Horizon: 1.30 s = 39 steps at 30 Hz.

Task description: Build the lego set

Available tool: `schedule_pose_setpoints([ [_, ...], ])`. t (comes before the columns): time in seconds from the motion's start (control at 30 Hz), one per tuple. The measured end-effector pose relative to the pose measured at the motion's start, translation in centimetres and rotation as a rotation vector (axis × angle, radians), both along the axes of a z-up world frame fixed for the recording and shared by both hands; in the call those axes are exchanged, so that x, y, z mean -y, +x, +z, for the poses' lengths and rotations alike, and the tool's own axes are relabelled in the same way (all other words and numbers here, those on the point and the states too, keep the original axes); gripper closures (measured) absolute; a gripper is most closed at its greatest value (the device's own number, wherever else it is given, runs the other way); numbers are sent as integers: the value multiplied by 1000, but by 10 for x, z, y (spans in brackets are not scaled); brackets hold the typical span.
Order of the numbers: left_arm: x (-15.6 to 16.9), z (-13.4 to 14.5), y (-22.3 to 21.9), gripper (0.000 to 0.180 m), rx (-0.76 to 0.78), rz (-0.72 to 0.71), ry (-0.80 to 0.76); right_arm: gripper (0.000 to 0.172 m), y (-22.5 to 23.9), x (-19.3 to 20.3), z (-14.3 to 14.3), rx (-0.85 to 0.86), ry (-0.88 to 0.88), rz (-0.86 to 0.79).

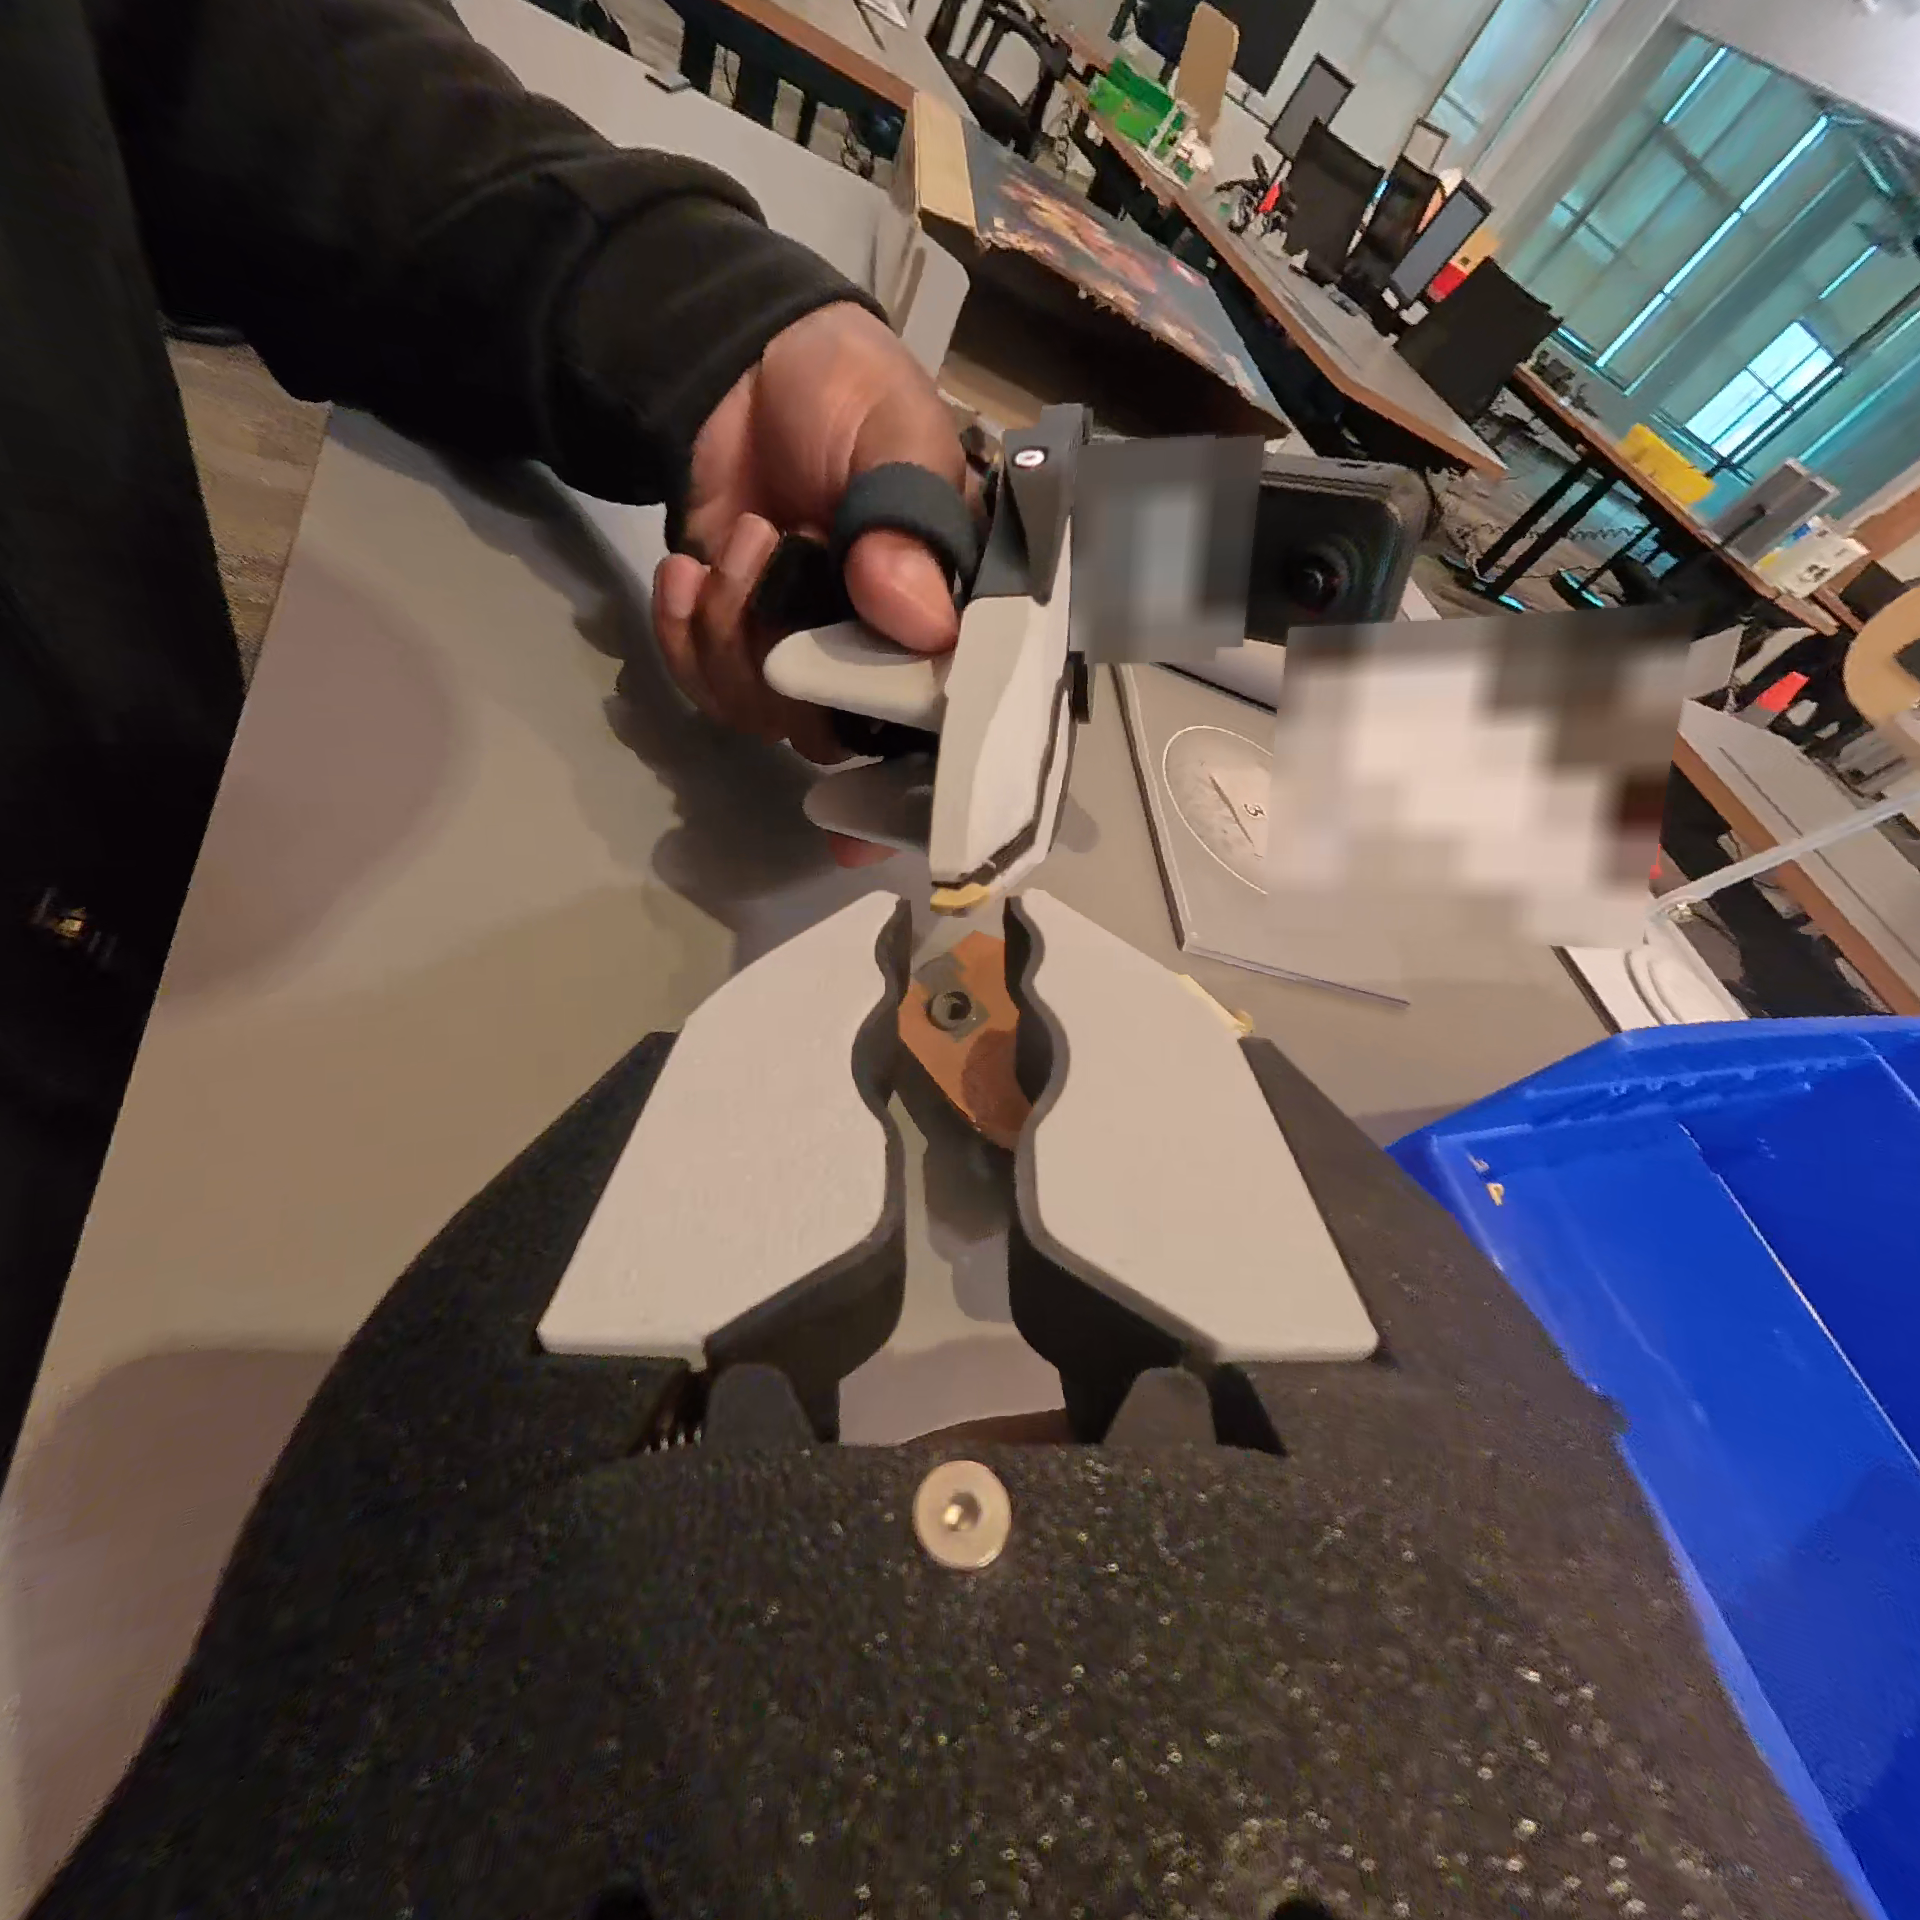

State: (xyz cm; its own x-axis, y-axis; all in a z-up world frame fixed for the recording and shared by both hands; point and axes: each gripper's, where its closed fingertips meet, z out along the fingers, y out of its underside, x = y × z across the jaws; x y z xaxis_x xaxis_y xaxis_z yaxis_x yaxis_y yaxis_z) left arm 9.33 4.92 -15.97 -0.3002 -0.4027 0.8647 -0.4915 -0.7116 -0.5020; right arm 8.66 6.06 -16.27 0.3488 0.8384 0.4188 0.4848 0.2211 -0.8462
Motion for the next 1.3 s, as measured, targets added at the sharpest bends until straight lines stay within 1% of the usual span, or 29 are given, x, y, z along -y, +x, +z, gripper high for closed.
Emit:
schedule_pose_setpoints([
  [0.23, 2, -4, -1, 178, -23, -27, -2, 161, -2, 2, -2, -6, -18, 40],
  [0.43, 4, -8, 0, 178, -30, -37, -8, 161, -2, 2, -8, -10, -71, 41],
  [0.6, 1, -5, 1, 177, 2, -3, 47, 162, 0, -1, -4, -70, -88, 3],
  [0.63, 0, -3, 1, 175, 14, 2, 70, 162, 0, -2, -2, -93, -98, -10],
  [0.7, -2, -4, 0, 164, 15, 18, 129, 162, 4, -4, 1, -142, -119, -38],
  [0.73, -4, -4, -1, 163, 25, 25, 161, 162, 7, -6, 3, -167, -130, -55],
  [0.77, -7, -2, -2, 161, 41, 46, 200, 162, 11, -7, 6, -194, -139, -73],
  [0.83, -19, -3, -2, 149, 51, 127, 317, 162, 19, -10, 9, -237, -159, -109],
  [0.9, -33, -9, -1, 140, 30, 219, 494, 162, 27, -14, 9, -262, -171, -156],
  [0.97, -51, -15, 1, 119, -13, 347, 689, 162, 35, -17, 7, -281, -180, -200],
  [1.03, -65, -25, 2, 103, -94, 437, 886, 162, 40, -19, 5, -305, -198, -232],
  [1.1, -73, -41, 3, 93, -198, 461, 1052, 162, 44, -21, 4, -325, -217, -258],
  [1.13, -74, -50, 3, 92, -248, 453, 1114, 162, 45, -22, 3, -332, -223, -270],
  [1.2, -74, -65, 5, 92, -334, 415, 1197, 162, 46, -24, 1, -340, -235, -291],
  [1.3, -73, -73, 10, 91, -392, 385, 1261, 162, 47, -26, -2, -340, -250, -319],
])
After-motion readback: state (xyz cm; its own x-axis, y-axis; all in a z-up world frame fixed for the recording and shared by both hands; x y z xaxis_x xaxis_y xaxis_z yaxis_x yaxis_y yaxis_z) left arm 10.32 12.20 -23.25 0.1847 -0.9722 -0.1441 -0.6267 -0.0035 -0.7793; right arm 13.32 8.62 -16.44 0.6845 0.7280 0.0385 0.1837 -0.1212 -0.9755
